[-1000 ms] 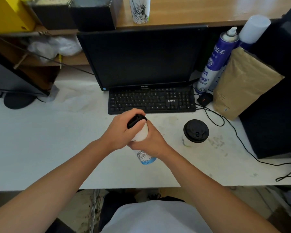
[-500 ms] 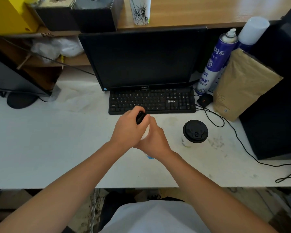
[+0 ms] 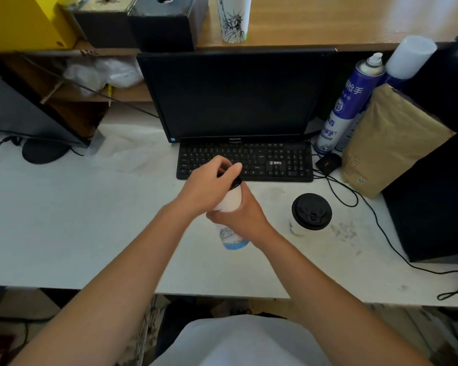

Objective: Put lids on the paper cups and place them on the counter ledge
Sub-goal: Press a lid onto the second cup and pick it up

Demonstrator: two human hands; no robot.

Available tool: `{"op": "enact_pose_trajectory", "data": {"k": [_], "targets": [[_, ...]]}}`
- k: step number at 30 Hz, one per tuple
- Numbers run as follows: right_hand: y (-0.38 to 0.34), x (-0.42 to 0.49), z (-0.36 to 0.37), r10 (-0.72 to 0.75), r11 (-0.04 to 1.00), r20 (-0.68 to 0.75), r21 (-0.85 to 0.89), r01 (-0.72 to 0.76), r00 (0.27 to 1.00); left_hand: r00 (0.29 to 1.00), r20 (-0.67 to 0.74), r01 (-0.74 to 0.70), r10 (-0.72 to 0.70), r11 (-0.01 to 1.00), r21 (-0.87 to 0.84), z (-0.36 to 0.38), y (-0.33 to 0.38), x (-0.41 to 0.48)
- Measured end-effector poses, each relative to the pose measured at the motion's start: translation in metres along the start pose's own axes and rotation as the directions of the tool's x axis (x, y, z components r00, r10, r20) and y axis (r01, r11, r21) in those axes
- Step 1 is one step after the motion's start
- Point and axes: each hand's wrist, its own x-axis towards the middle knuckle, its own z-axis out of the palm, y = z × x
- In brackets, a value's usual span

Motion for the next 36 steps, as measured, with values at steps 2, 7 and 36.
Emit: {"op": "enact_pose_trajectory", "data": {"k": [2,7,36], "targets": [[-0.001,-0.001,-0.011,0.05,0.963,0.202,0.251,-0.101,0.978,0.991,0.11,-0.056,0.072,0.988,-0.145,-0.015,-0.008,-0.006],[0.001,-0.006,-0.018,-0.019,0.854,0.541,0.445,-0.268,0.841,0.96,0.266,0.04,0.088,0.896,-0.443,-0.026,-0.025,-0.018],[-0.007,-0.007,-0.011,-0.105,0.985,0.293,0.161,0.059,0.95,0.98,-0.119,-0.195,0.161,0.904,-0.38,-0.007,-0.034,-0.036]]}}
